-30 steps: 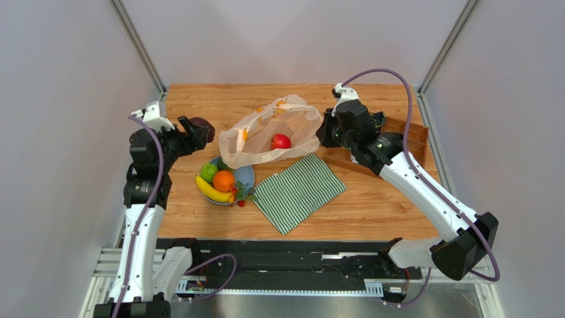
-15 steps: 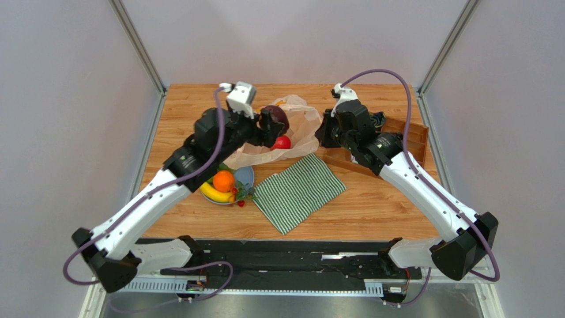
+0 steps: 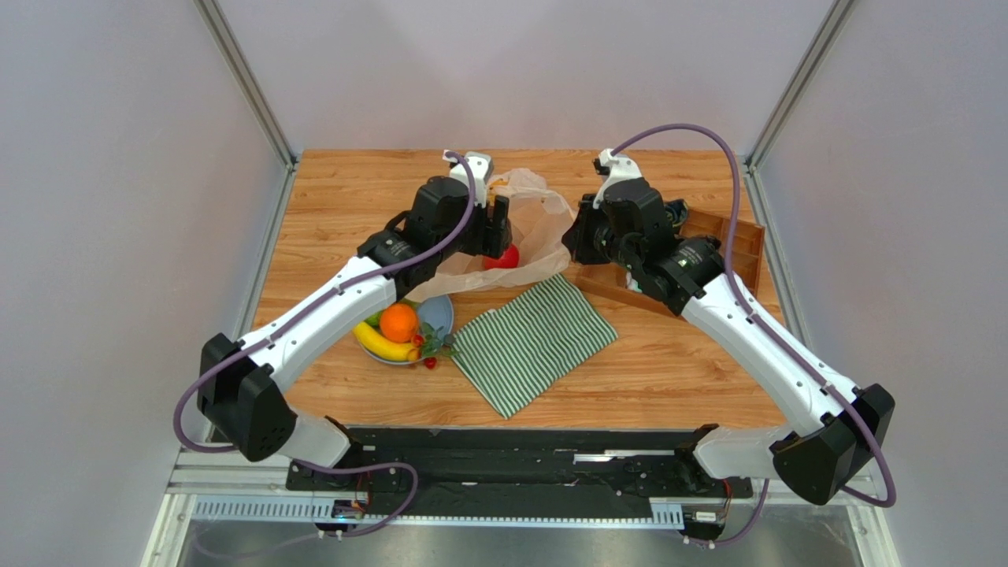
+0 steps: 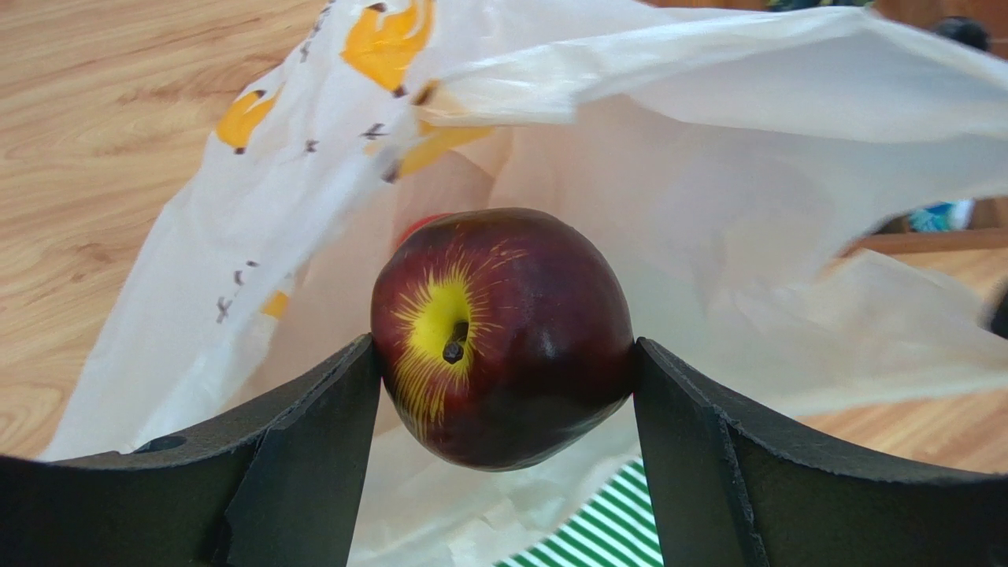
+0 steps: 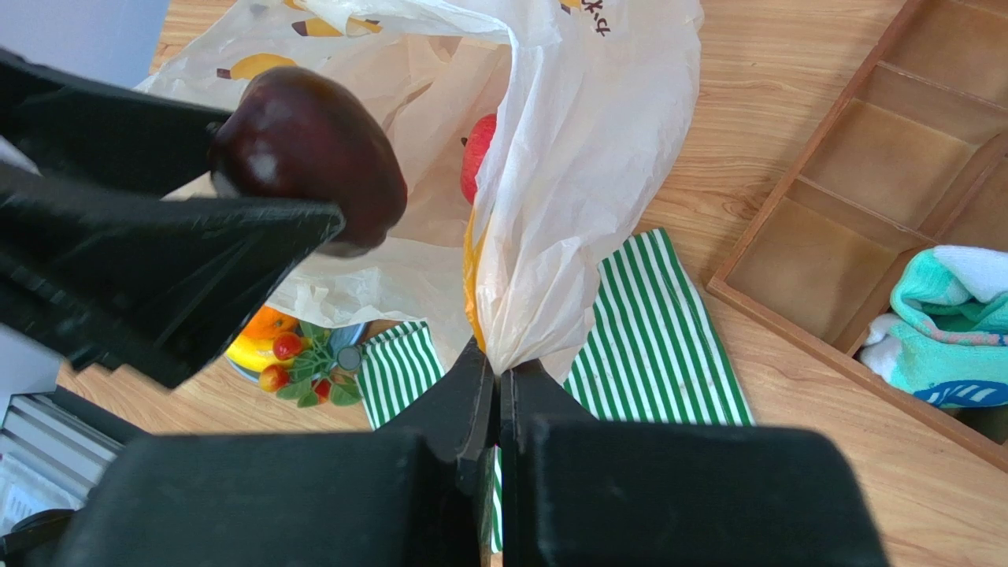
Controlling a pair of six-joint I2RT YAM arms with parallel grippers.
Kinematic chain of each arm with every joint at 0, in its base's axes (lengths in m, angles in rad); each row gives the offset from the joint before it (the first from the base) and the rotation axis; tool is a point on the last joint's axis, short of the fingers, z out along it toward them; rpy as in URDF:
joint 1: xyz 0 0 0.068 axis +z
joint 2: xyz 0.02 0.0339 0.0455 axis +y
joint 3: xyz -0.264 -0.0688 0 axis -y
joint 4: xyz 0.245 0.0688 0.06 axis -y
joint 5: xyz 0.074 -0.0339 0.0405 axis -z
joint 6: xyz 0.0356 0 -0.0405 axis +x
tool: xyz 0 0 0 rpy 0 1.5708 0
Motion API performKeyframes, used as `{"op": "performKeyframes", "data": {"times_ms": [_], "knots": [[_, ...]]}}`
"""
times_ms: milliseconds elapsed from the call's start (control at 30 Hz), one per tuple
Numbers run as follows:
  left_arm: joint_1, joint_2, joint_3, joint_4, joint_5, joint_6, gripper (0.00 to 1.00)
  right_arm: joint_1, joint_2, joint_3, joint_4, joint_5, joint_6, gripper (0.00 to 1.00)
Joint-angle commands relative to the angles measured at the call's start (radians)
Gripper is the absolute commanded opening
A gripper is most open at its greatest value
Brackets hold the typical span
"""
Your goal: Place the fruits into the plastic bag
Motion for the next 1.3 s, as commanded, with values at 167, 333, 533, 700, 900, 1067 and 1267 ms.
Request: {"op": "performKeyframes", "data": {"times_ms": [167, 333, 533, 700, 900, 1067, 1267], "knots": [[0.078, 0.165, 0.115, -0.030, 0.036, 0.067, 0.54, 0.005, -0.034, -0.006, 0.015, -0.016, -0.006, 0.00], [0.081, 0.234, 0.161, -0.055, 0.057, 0.086, 0.57, 0.005, -0.033, -0.007, 0.012, -0.016, -0.003, 0.00], [0.083, 0.291, 0.155, -0.092, 0.066, 0.070, 0.68, 0.005, -0.034, -0.010, 0.010, -0.011, -0.003, 0.00], [0.086, 0.300, 0.175, -0.120, 0.082, 0.081, 0.88, 0.004, -0.025, -0.010, 0.015, -0.016, -0.003, 0.00], [0.086, 0.299, 0.187, -0.127, 0.094, 0.101, 0.98, 0.004, -0.018, -0.012, 0.016, -0.019, 0.002, 0.00], [0.087, 0.290, 0.191, -0.137, 0.111, 0.116, 0.99, 0.004, -0.015, -0.010, 0.018, -0.016, 0.002, 0.00], [0.086, 0.212, 0.170, -0.100, 0.249, 0.176, 0.98, 0.004, -0.010, -0.009, 0.018, -0.016, 0.003, 0.00]]}}
